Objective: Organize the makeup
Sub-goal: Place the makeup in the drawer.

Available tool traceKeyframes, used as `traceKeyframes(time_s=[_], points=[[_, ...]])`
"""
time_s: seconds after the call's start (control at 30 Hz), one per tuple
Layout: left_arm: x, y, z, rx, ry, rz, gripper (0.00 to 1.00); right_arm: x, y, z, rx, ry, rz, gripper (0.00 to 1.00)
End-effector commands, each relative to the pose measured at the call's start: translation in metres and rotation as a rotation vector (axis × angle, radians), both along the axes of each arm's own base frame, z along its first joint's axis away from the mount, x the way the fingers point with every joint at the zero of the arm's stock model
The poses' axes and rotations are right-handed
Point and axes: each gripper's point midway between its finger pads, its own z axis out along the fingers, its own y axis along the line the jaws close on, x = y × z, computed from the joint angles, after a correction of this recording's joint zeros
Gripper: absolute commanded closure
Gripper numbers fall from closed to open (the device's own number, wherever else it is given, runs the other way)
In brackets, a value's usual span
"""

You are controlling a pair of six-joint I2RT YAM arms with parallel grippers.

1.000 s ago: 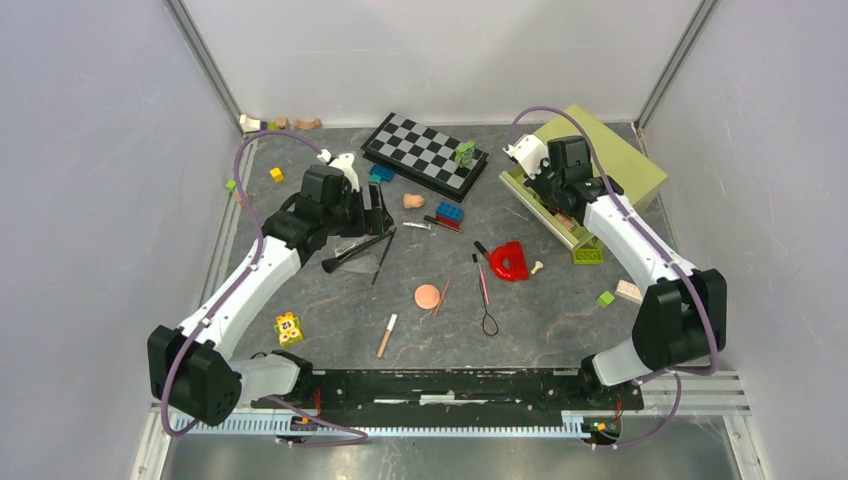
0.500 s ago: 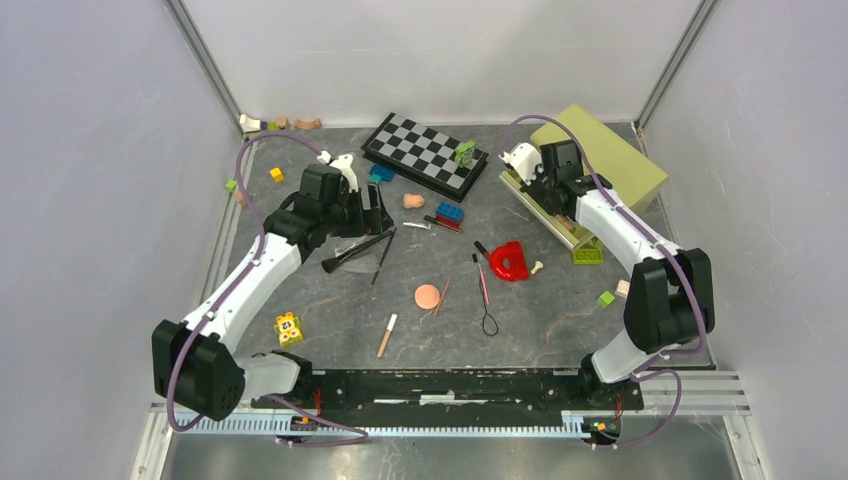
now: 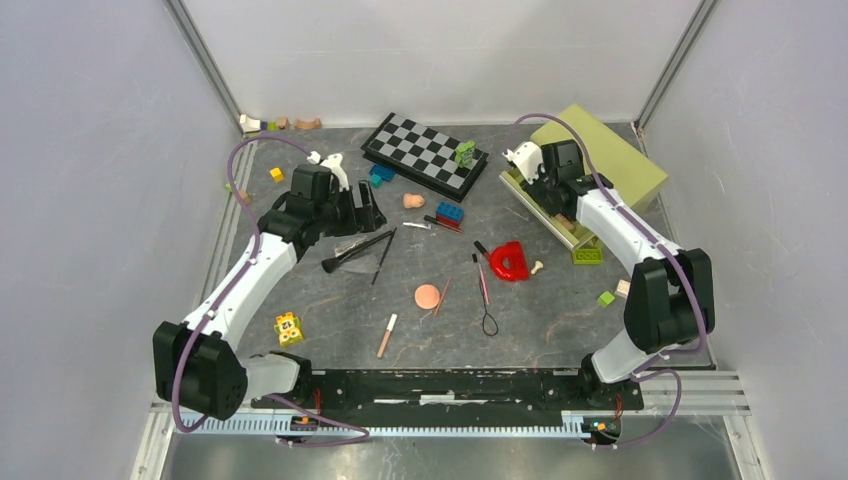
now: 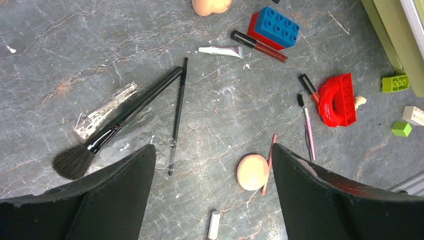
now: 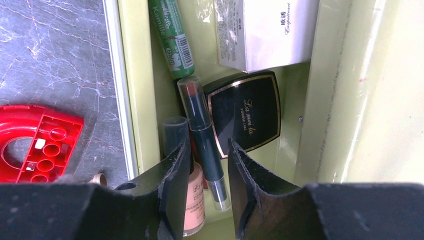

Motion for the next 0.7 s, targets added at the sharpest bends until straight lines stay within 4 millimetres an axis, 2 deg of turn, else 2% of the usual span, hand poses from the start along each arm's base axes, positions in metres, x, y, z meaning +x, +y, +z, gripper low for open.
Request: traceKeyframes(time_s=[0.0,0.17,0.3,0.47,0.6,0.67], points=[[0.003,-0.002,0.013,-0.046,-0.038,0.003,0.09,0.013,0.000,0.046,0.039,-0.119,-0.038,0.60],[0.003,0.000,0.013,-0.047,-0.038,0.007,0.09,0.018,0.003,0.087,0.097,-0.209,-0.066,0.58],[0.005,0.002,0.010,-0.039,-0.024,0.021,0.09,0.020,0.008,0.121,0.167,-0.284,-0.097,0.50],[0.006,0.004,0.006,-0.037,-0.007,0.033,0.09,0.017,0.026,0.141,0.332,-0.320,-0.115,0.49],[0.010,0.015,0.003,-0.010,0.000,0.092,0.07,0.008,0.052,0.143,0.499,-0.306,-0.121,0.49],[0.012,0.023,0.003,-0.005,-0.003,0.134,0.06,-0.004,0.089,0.144,0.597,-0.298,-0.047,0.49]])
